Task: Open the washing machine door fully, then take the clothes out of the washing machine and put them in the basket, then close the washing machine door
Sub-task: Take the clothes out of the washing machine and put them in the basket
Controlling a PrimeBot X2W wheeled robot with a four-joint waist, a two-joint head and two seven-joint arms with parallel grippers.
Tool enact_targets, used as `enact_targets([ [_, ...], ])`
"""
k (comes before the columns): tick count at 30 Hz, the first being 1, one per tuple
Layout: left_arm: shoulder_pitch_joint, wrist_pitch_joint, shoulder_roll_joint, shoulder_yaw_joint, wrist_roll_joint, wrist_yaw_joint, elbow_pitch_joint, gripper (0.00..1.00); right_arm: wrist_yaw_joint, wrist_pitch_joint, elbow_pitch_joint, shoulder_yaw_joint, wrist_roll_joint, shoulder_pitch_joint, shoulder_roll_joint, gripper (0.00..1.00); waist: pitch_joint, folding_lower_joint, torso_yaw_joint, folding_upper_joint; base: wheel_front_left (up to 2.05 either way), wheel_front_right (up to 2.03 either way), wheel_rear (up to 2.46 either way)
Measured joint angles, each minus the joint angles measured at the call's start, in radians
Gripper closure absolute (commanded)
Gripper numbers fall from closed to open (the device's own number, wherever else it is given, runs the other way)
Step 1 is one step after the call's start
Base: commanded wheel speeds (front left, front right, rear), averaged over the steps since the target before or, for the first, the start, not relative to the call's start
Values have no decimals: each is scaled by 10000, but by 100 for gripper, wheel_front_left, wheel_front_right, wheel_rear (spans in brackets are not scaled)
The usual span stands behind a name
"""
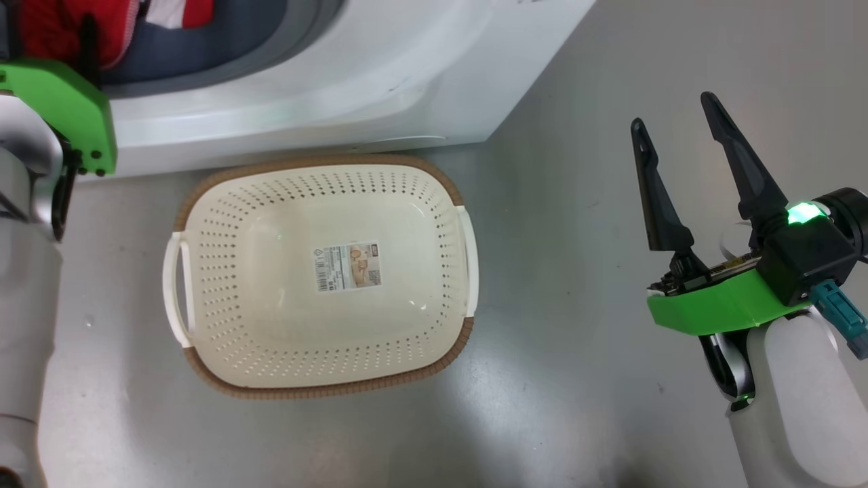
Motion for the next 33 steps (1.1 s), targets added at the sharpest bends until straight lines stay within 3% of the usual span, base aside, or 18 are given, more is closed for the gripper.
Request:
enact_targets([
  [6, -358, 364, 134, -88, 0, -88, 566, 0, 0, 0, 4, 25, 94, 0, 0, 0, 108, 0, -214, 0, 0, 0, 0],
  [7, -403, 384, 150, -104, 0, -88, 614, 27, 0, 0, 4, 25, 109, 0, 0, 0, 115, 0, -241, 0, 0, 0, 0],
  [9, -431, 395, 171, -125, -4, -92, 679, 100, 0, 0, 6, 27, 167, 0, 0, 0, 117, 0, -282, 0, 0, 0, 0],
  [15, -527, 290, 188, -151, -67, -180, 779, 100, 0, 0, 15, 23, 190, 0, 0, 0, 98, 0, -315, 0, 0, 0, 0],
  [33, 231, -2406, -196, 180, -826, 25, -56, 100, 0, 0, 92, -186, 165, 16, 0, 0, -401, 1, 56, 0, 0, 0, 0],
])
